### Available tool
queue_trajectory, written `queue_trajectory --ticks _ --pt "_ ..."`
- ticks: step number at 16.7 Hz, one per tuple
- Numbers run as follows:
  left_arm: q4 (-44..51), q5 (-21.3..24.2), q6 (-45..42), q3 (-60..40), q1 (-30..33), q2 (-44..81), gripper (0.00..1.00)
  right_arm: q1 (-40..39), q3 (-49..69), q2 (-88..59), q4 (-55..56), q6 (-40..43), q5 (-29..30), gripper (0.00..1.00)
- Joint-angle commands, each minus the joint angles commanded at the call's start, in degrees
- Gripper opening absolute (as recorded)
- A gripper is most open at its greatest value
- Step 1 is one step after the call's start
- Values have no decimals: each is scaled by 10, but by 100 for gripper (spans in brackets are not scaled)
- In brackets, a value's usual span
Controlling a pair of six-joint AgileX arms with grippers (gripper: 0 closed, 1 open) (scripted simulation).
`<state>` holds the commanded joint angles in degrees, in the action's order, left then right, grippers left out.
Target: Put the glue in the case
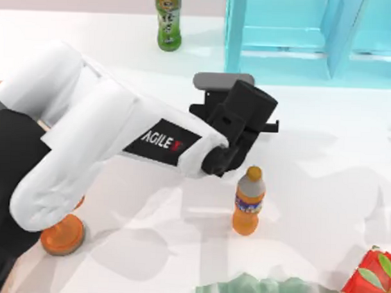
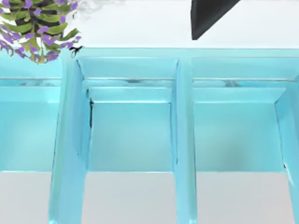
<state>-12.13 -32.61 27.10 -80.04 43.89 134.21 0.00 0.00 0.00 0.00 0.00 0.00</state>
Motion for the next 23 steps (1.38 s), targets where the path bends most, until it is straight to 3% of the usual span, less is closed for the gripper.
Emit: queue_trajectory --ticks 8,23 --pt "7 0 0 -1 -5 -4 0 0 0 0 0 0 0 100" --pt "180 -2 0 -66 0 -115 0 0 0 0 0 0 0 100"
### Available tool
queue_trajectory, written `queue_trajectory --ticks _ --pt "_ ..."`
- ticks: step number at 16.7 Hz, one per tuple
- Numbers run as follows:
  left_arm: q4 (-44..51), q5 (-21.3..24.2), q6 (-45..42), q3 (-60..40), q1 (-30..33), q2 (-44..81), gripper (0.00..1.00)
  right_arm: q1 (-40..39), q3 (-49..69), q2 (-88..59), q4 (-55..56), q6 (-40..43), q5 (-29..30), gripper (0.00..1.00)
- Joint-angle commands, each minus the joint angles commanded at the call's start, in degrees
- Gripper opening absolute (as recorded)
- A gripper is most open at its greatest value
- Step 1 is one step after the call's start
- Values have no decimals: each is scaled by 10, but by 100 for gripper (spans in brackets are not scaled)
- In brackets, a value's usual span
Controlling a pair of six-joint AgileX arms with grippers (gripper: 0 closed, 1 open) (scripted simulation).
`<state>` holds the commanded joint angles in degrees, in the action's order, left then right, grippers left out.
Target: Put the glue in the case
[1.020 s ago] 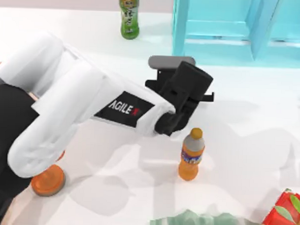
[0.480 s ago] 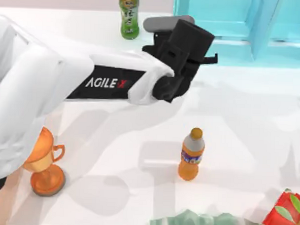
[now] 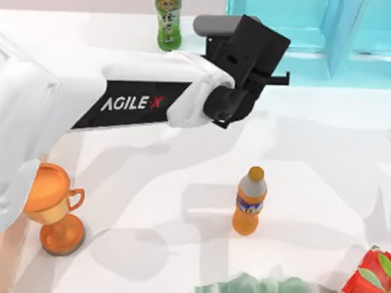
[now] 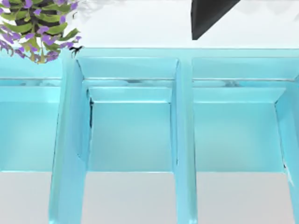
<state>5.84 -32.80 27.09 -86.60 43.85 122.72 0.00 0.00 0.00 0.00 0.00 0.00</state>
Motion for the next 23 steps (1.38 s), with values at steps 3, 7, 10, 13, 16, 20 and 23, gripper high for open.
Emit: queue_trajectory --ticks 3,7,10,13,16,20,23 --pt "-1 0 -1 0 -3 2 0 0 0 0 0 0 0 100" --pt "0 51 -41 35 -51 -36 0 0 0 0 0 0 0 100" --pt "2 129 -105 96 -138 -101 0 0 0 0 0 0 0 100" --pt "3 231 -188 180 -253 -196 0 0 0 0 0 0 0 100" --pt "4 344 -279 278 -390 -310 0 0 0 0 0 0 0 100" --pt "9 490 -393 423 -591 -468 0 0 0 0 0 0 0 100" --pt "16 575 -459 520 -710 -564 0 0 0 0 0 0 0 100"
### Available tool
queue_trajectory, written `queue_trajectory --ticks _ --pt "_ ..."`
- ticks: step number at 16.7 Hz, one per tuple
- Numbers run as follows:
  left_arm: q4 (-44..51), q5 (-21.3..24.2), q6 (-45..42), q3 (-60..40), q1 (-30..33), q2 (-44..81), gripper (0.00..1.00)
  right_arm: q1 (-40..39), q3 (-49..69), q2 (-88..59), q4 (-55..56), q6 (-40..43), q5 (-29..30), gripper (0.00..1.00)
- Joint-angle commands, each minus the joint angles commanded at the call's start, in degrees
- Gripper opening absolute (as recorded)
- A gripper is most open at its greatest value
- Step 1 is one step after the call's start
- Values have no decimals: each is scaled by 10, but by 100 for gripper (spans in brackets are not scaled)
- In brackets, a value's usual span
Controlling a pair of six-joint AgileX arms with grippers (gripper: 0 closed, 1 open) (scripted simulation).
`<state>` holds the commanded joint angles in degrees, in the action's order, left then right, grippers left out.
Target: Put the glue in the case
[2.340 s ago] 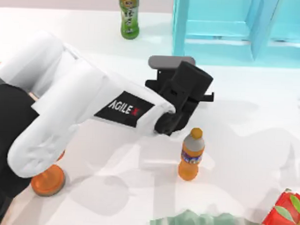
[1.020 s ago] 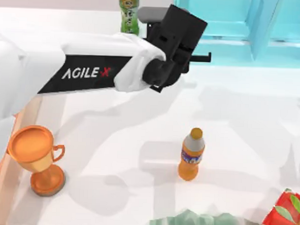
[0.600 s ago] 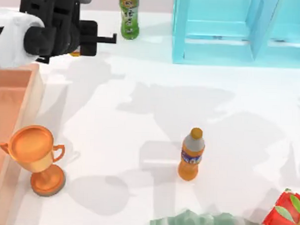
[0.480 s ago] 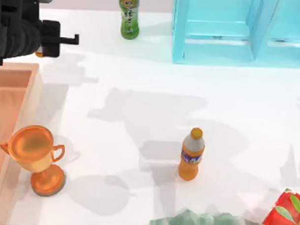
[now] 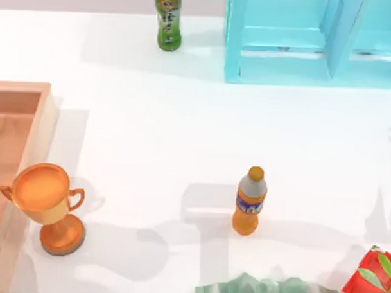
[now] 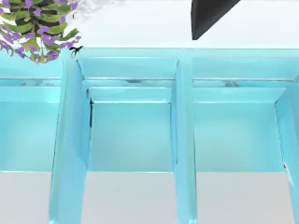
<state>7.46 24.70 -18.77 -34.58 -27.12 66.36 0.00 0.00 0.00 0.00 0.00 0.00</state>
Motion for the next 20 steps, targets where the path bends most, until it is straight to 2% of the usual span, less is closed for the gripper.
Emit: queue_trajectory --ticks 2,4,11,20 --pt "6 37 -29 47 -50 -45 0 0 0 0 0 0 0 100" --pt "10 56 -43 71 -75 -68 0 0 0 0 0 0 0 100" --pt "2 54 -45 75 -70 -59 0 0 0 0 0 0 0 100" --pt "-210 10 -2 92 -18 105 0 0 0 0 0 0 0 100"
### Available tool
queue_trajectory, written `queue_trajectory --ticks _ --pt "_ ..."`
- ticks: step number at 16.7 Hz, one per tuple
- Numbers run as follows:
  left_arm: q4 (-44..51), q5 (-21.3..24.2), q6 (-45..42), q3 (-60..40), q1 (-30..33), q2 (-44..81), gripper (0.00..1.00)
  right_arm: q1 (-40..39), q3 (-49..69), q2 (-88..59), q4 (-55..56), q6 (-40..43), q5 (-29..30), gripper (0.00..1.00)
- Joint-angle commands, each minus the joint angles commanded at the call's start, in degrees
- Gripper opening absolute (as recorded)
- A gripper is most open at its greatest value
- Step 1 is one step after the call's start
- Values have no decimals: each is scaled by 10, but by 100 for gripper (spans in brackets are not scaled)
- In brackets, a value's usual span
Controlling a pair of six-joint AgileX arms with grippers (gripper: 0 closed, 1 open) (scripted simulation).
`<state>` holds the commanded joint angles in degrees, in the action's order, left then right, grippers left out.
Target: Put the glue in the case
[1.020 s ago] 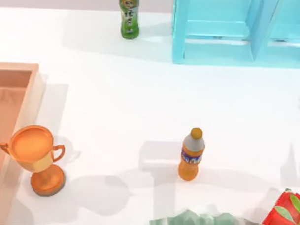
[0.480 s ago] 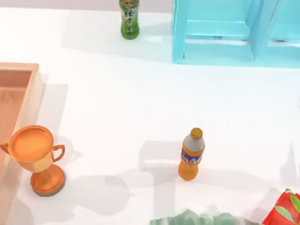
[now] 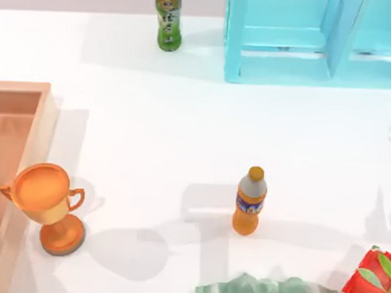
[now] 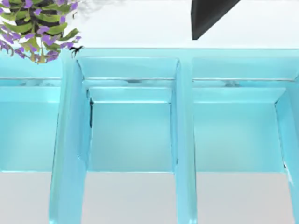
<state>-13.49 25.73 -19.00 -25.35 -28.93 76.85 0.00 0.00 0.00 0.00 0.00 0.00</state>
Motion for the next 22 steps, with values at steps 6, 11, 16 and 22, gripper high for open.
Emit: queue_trajectory --ticks 6,11,16,22 --pt "-12 -6 5 4 11 11 8 0 0 0 0 0 0 100" --pt "-12 -6 5 4 11 11 45 0 0 0 0 0 0 100" --pt "-12 -6 5 4 11 11 83 0 0 0 0 0 0 100" --pt "-12 -6 5 4 11 11 100 0 0 0 0 0 0 100"
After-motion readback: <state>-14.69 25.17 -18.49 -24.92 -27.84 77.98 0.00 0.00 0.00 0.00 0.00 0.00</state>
